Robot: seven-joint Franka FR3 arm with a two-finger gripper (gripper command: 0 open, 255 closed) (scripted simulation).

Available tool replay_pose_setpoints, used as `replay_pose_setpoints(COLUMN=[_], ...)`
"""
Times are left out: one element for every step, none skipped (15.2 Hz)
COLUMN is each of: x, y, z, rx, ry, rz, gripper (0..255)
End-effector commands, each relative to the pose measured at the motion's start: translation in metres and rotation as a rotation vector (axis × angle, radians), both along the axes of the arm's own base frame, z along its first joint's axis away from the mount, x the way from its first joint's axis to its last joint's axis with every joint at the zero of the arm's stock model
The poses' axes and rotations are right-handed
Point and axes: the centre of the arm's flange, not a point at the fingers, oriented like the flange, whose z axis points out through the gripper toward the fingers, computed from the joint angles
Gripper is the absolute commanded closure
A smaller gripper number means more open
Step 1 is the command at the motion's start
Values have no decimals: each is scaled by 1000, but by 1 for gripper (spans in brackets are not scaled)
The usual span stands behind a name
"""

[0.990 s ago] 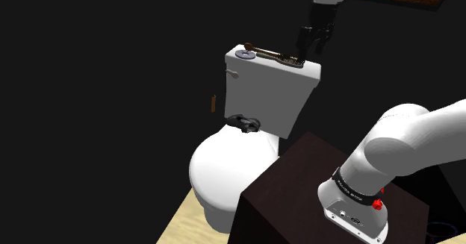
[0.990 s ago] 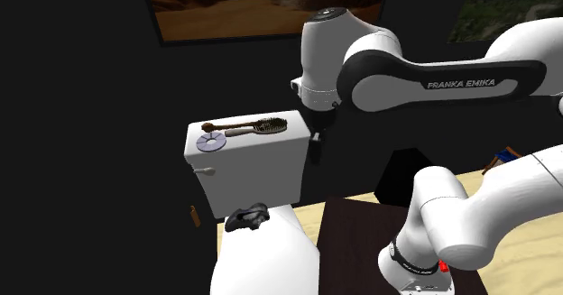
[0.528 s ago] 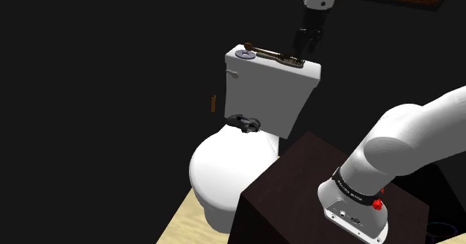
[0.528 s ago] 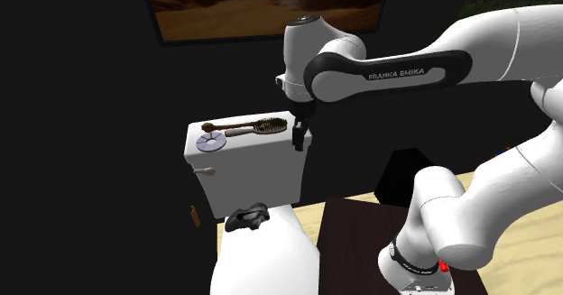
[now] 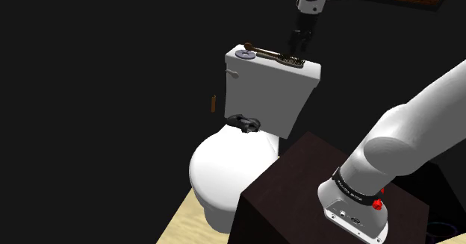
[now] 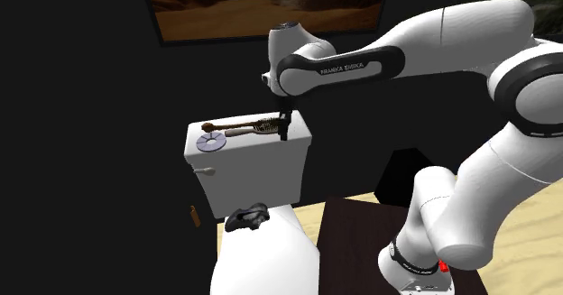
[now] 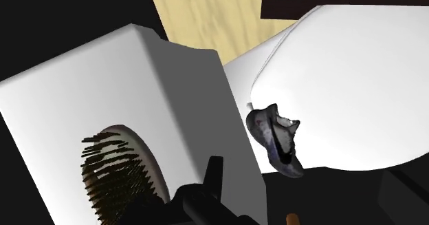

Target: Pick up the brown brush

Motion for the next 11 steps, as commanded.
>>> replay_pose_setpoints(x=[17,25,33,41,49,58,66,75,84,92,101], y=[-25,-34,-44,-53,-63,-72,-81,-90,-99,-108,-117], z=[-9,-13,-16,-20,-24,-27,-31,-35,-38,-42,-45], rx=[1,2,4,5,7,8,10,11,13,14,16], ry=[-6,-8,-11,-13,-16,-18,-21,-23,-26,-29,-31], rz=[20,29,38,47,56,65,74,83,92,101,110], gripper=[0,0,0,0,0,0,0,0,0,0,0])
